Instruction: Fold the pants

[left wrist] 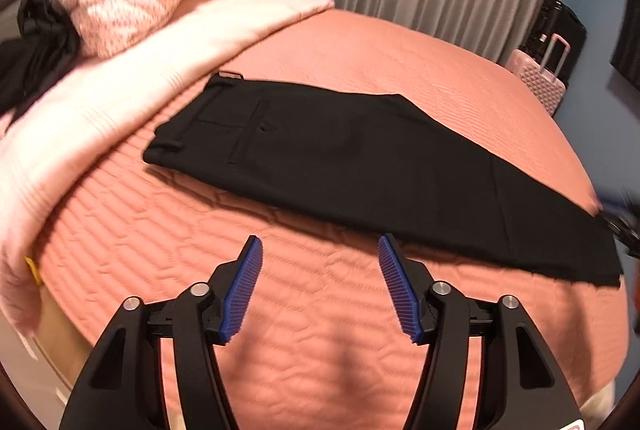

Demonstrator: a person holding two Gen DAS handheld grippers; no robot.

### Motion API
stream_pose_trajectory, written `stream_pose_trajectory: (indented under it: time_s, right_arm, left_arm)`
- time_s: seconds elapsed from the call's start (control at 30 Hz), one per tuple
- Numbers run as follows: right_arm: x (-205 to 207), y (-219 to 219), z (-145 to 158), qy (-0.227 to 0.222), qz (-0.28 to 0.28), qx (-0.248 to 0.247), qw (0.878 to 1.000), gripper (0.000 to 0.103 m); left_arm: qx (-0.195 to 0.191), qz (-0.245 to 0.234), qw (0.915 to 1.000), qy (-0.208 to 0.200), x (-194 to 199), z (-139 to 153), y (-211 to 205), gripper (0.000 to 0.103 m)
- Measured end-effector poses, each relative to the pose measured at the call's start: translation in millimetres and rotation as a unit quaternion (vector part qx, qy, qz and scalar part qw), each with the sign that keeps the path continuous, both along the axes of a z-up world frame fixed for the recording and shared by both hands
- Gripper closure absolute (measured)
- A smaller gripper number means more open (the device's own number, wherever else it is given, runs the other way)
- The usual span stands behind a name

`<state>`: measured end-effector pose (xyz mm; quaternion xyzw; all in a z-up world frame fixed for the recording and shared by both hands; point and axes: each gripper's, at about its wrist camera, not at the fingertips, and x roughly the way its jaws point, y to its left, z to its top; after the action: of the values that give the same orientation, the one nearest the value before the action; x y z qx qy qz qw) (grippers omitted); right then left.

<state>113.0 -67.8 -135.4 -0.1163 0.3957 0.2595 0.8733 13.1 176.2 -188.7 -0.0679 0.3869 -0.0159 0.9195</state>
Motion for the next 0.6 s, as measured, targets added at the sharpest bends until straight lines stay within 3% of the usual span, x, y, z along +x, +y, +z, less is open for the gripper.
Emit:
stream_pose_trajectory:
  time_s: [0.1,0.2,0.37,0.43,0.47,0.6]
  right_arm:
    - [19.7,129.6,-15.6,-0.008,0.122,-0.031,0.992,0.021]
    - [43.9,238.0,-37.6,-0.011,0.199,-0.066,0.978,0.022]
    - [41.8,337.2,-80.9,-0.025,0.260,-0.136,0.956,0.024]
    - [44.1,348.9,-93.2,-0.034,0.269,-0.157,0.950,0.026]
    - [49.1,355.2,-102.9,-0.027,0.267,-0.166,0.949,0.050]
    - [69.2,359.0,-99.0,0.022,0.229,-0.097,0.968,0.088]
  left_arm:
    - [0.009,-0.015,0.9994,-0.031,-24.0,4.5,9.0,0.035]
    - [0.025,-0.038,0.9978,-0.049,-41.0,6.1,16.3,0.033]
    - [0.053,-0.070,0.9949,-0.051,-49.6,-2.3,24.5,0.032]
    - [0.050,-0.075,0.9945,-0.053,-51.2,-5.6,29.3,0.032]
    - [0.044,-0.076,0.9946,-0.055,-51.5,-7.0,32.5,0.032]
    - [0.018,-0.077,0.9951,-0.059,-52.1,-11.2,41.8,0.032]
